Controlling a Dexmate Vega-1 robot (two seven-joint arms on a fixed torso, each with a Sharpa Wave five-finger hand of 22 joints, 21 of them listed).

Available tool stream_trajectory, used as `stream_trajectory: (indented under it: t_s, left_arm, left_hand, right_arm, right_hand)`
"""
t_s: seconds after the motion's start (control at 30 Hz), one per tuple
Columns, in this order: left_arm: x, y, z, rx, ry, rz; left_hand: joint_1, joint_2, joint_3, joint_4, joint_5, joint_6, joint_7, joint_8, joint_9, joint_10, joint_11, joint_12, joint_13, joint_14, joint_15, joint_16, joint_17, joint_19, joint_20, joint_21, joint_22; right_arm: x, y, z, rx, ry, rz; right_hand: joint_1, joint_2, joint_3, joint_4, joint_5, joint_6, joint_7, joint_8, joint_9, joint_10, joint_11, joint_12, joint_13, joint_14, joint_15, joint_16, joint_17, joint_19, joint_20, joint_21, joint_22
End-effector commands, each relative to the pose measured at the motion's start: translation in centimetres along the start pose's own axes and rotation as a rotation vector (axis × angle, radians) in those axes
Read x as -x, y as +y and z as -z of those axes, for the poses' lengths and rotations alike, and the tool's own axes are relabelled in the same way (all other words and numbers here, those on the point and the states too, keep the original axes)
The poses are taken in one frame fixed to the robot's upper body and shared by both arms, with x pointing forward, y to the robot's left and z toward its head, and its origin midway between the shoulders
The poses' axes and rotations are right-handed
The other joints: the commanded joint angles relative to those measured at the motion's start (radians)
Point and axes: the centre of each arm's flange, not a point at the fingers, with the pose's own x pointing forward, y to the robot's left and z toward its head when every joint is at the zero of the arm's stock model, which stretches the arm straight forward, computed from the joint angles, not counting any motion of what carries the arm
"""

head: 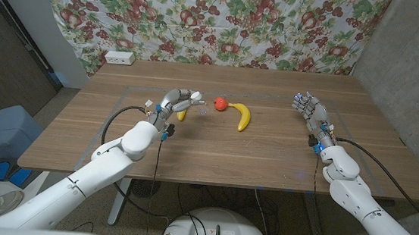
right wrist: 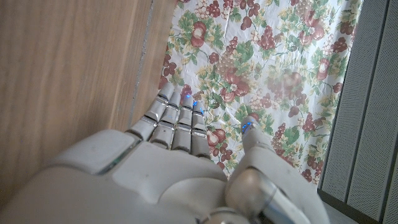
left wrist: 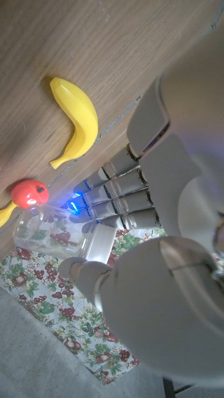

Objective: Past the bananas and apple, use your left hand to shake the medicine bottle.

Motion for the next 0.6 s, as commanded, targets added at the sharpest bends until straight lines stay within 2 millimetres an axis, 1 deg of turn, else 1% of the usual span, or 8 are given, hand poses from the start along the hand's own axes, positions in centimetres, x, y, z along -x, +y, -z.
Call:
stream_trajectory:
  t_s: [0.03,0.6]
  left_arm:
    - [0.3,1.2,0.5,0.133,0.022,-0.030]
    - [0.7,2.5,1.3,0.262,0.032,-0.066]
  left_hand:
    - [0.164,0.169,0.000,0.004,0.006,0.083,-0.024,0.100,0.028,0.216,-0.194,0.049,0.099,0.012,-0.161,0.008,0.004,0.009,0.003,0.005,0.005]
    - [0.175,0.165,-0.008,0.003,0.007,0.095,-0.019,0.101,0.031,0.227,-0.189,0.058,0.109,0.025,-0.160,0.010,0.004,0.011,0.000,0.009,0.005]
  right_arm:
    - [-0.2,0.4,0.0,0.003,-0.002,-0.009]
    - [0.1,0.9,-0.1,0.002,-0.002,-0.009]
  right_hand:
    - [0.004,0.008,0.001,-0.003,0.005,0.007,0.001,0.004,0.005,0.005,-0.001,0.008,-0.001,0.006,0.000,0.005,0.001,0.006,-0.002,-0.004,0.002]
    - [0.004,0.008,0.001,-0.003,0.005,0.008,0.000,0.005,0.005,0.005,-0.001,0.009,-0.002,0.006,-0.001,0.005,0.001,0.010,-0.002,-0.011,0.002]
